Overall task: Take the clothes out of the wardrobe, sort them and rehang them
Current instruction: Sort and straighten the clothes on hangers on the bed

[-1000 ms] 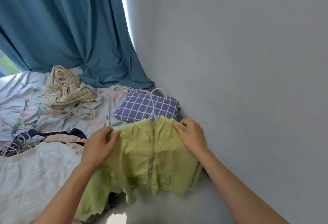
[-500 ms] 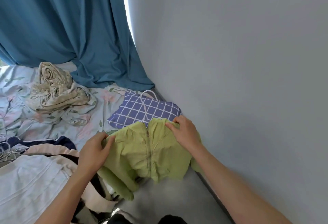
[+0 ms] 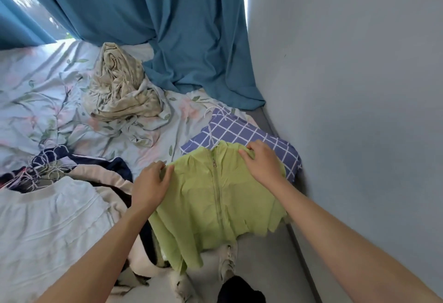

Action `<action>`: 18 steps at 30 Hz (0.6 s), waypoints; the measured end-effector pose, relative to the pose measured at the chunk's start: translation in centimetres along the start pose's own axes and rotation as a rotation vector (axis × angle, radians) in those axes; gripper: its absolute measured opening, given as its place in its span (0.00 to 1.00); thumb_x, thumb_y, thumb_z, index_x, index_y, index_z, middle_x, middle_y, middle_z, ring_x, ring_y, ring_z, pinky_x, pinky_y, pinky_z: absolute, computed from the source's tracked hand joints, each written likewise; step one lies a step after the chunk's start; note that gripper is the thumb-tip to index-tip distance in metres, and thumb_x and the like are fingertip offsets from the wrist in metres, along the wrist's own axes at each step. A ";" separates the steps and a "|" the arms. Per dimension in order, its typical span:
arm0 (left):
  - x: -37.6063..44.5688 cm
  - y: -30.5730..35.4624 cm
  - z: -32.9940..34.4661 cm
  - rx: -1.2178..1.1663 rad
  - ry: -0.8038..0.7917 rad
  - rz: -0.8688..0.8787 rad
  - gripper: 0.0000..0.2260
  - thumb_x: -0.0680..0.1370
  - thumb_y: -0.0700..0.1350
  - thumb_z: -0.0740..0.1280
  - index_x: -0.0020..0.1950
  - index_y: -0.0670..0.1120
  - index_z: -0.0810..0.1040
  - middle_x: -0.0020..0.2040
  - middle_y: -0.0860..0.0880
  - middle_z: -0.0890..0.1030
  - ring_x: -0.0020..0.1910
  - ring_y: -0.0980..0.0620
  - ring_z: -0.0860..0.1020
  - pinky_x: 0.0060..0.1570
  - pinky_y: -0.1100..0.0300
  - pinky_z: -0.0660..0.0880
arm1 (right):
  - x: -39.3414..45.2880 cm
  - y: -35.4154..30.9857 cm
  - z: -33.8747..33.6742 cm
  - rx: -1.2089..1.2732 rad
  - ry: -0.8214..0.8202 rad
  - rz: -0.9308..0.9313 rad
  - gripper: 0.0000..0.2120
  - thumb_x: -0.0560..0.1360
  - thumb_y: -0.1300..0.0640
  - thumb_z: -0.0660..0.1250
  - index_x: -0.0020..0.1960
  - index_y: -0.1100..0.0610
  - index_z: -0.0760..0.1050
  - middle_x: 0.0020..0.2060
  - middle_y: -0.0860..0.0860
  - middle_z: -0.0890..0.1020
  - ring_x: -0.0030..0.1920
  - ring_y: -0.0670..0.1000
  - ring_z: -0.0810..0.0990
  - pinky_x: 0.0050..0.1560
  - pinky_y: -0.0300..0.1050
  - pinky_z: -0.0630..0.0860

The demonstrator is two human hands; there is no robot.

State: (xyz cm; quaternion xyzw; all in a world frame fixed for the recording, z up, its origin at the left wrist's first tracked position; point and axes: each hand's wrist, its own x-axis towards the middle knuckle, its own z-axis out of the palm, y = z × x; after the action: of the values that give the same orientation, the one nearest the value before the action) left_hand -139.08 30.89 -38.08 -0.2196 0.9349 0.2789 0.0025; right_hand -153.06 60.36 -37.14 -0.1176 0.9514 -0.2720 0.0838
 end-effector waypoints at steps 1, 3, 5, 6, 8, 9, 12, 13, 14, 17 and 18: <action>1.4 -0.4 1.4 0.006 0.002 -0.020 0.19 0.85 0.57 0.60 0.41 0.46 0.72 0.37 0.52 0.74 0.38 0.48 0.74 0.35 0.52 0.65 | 2.0 1.0 1.4 0.002 -0.016 -0.010 0.17 0.83 0.42 0.63 0.55 0.55 0.80 0.47 0.46 0.77 0.46 0.48 0.77 0.46 0.48 0.75; 4.5 -1.2 4.1 0.021 0.012 -0.037 0.19 0.86 0.57 0.60 0.41 0.46 0.71 0.38 0.51 0.74 0.38 0.47 0.73 0.34 0.52 0.63 | 5.9 3.2 4.3 0.010 -0.033 -0.028 0.17 0.83 0.42 0.63 0.55 0.55 0.80 0.46 0.46 0.77 0.46 0.49 0.77 0.47 0.51 0.77; 8.2 -1.8 6.6 0.034 0.021 -0.040 0.19 0.86 0.57 0.59 0.42 0.46 0.70 0.38 0.50 0.73 0.39 0.46 0.73 0.35 0.51 0.63 | 10.1 4.9 6.8 0.017 -0.026 -0.054 0.16 0.83 0.43 0.63 0.51 0.55 0.79 0.45 0.47 0.77 0.45 0.50 0.77 0.47 0.53 0.77; 10.3 -2.1 7.6 0.041 0.035 -0.033 0.19 0.86 0.58 0.59 0.42 0.46 0.71 0.39 0.50 0.73 0.39 0.46 0.73 0.36 0.51 0.64 | 12.4 5.6 7.9 0.019 -0.015 -0.070 0.15 0.83 0.43 0.64 0.49 0.55 0.78 0.45 0.47 0.76 0.45 0.51 0.77 0.47 0.52 0.76; 14.6 -2.7 9.2 0.047 0.084 -0.031 0.19 0.86 0.58 0.59 0.44 0.45 0.71 0.40 0.49 0.73 0.39 0.45 0.72 0.36 0.50 0.65 | 17.2 6.3 9.7 0.023 0.013 -0.101 0.15 0.83 0.44 0.65 0.46 0.55 0.77 0.45 0.48 0.76 0.45 0.52 0.76 0.47 0.51 0.73; 16.8 -3.0 10.1 0.052 0.114 -0.041 0.18 0.86 0.57 0.59 0.44 0.45 0.71 0.40 0.49 0.73 0.39 0.45 0.72 0.36 0.50 0.65 | 19.7 6.6 10.8 0.015 0.032 -0.114 0.14 0.83 0.45 0.65 0.46 0.55 0.76 0.44 0.48 0.76 0.45 0.53 0.76 0.47 0.51 0.72; 21.8 -3.5 12.0 0.083 0.192 -0.038 0.17 0.86 0.56 0.59 0.43 0.46 0.68 0.42 0.48 0.73 0.43 0.44 0.71 0.40 0.50 0.66 | 24.9 7.4 13.4 -0.034 0.061 -0.109 0.16 0.83 0.45 0.64 0.49 0.57 0.77 0.46 0.52 0.79 0.49 0.57 0.78 0.50 0.54 0.72; 23.1 -4.2 13.3 0.106 0.204 -0.033 0.17 0.86 0.56 0.59 0.44 0.46 0.68 0.43 0.48 0.72 0.45 0.43 0.72 0.43 0.48 0.68 | 26.2 7.9 14.9 -0.057 0.056 -0.103 0.15 0.83 0.46 0.63 0.51 0.58 0.78 0.49 0.54 0.80 0.52 0.59 0.78 0.52 0.55 0.72; 24.1 -5.0 14.8 0.137 0.194 -0.032 0.16 0.86 0.55 0.58 0.46 0.45 0.69 0.45 0.47 0.73 0.49 0.41 0.72 0.47 0.46 0.70 | 27.0 8.5 16.5 -0.085 0.045 -0.098 0.14 0.83 0.47 0.63 0.54 0.58 0.77 0.52 0.56 0.80 0.56 0.60 0.78 0.54 0.57 0.72; 25.1 -7.3 20.0 0.221 0.031 -0.082 0.14 0.84 0.54 0.60 0.59 0.44 0.73 0.58 0.43 0.72 0.61 0.39 0.71 0.61 0.41 0.69 | 27.1 11.2 21.3 -0.242 -0.063 -0.094 0.18 0.84 0.48 0.61 0.68 0.58 0.72 0.64 0.59 0.76 0.64 0.62 0.73 0.62 0.59 0.72; 24.9 -7.9 21.7 0.246 -0.062 -0.105 0.16 0.83 0.54 0.61 0.65 0.45 0.73 0.62 0.42 0.71 0.65 0.39 0.70 0.64 0.41 0.68 | 26.3 12.3 22.8 -0.296 -0.146 -0.097 0.22 0.84 0.47 0.60 0.73 0.57 0.69 0.69 0.60 0.73 0.68 0.62 0.71 0.65 0.59 0.71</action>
State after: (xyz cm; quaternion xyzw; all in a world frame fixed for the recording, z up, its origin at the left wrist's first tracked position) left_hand -160.83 26.11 -63.66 -0.2576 0.9487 0.1682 0.0731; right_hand -175.41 52.03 -65.37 -0.1938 0.9657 -0.1233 0.1212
